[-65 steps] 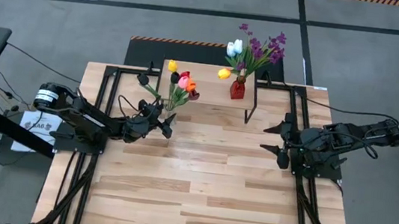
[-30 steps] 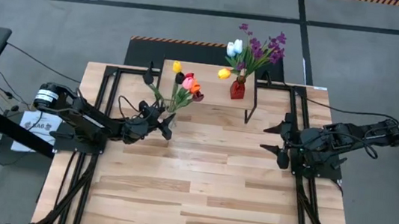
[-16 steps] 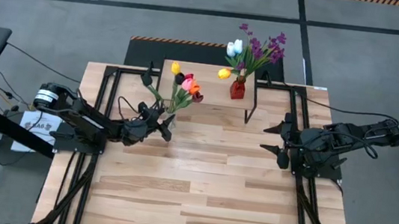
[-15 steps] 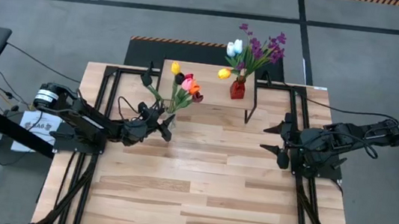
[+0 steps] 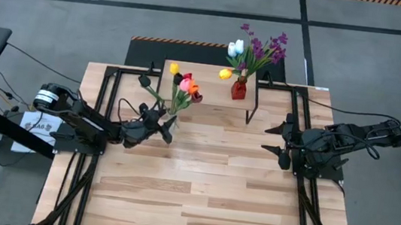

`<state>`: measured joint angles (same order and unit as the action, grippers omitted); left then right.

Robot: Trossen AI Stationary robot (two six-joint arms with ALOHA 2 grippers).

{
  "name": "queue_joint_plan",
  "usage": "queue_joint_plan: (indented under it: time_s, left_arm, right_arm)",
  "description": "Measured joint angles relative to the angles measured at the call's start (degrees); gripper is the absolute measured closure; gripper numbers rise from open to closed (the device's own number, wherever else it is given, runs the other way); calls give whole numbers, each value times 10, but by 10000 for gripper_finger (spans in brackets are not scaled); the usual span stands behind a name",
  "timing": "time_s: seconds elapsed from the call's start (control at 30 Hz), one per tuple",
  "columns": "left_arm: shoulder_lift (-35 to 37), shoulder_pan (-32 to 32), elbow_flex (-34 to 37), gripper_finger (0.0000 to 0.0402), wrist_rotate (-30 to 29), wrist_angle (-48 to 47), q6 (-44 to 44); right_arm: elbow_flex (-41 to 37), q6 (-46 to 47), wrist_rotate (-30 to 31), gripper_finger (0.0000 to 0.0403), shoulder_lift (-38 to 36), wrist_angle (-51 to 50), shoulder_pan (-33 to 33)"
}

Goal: Pick and place flowers into a vace then onto a shelf
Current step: Put the transparent vase on the shelf

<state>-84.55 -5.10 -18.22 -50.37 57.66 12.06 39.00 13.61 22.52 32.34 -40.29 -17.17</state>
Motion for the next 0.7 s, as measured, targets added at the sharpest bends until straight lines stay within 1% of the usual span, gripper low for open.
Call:
queue_joint_plan:
  time_s: [0.7]
  left_arm:
    - [0, -44, 0, 220, 1, 165, -119]
  right_arm:
    - [0, 5, 0, 135, 0, 0, 0]
